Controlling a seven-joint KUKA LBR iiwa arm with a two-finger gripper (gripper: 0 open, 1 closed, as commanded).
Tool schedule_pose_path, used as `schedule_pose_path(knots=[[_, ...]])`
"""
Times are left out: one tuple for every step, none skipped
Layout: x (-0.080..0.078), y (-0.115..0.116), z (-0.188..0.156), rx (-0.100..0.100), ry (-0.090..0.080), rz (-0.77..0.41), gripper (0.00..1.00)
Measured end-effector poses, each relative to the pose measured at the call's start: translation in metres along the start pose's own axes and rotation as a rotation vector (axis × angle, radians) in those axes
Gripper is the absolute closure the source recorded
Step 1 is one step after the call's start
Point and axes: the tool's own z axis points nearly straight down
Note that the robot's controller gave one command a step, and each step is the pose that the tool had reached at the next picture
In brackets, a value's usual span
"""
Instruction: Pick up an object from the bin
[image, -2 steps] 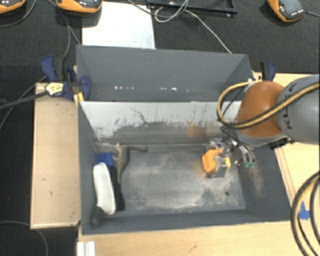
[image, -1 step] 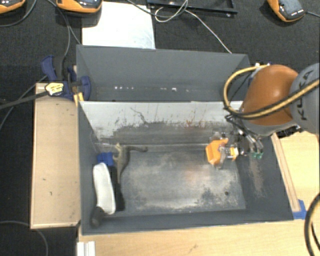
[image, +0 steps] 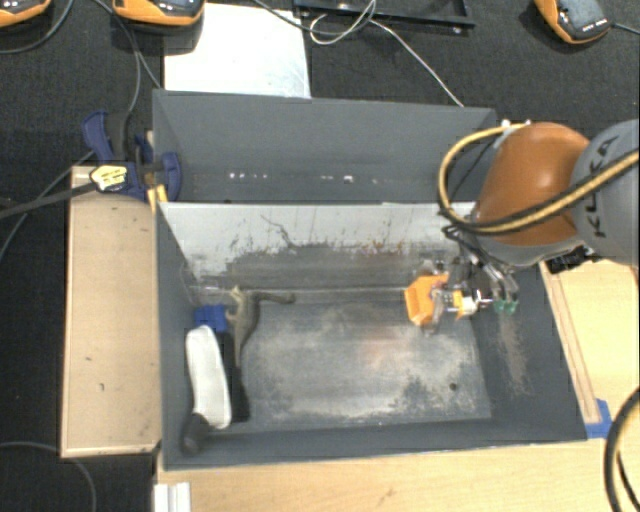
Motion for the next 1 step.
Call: schedule_pose_path(knots=[[0.0056, -0.0122, -0.1039, 0.001, -0.002, -0.032, 1.0]])
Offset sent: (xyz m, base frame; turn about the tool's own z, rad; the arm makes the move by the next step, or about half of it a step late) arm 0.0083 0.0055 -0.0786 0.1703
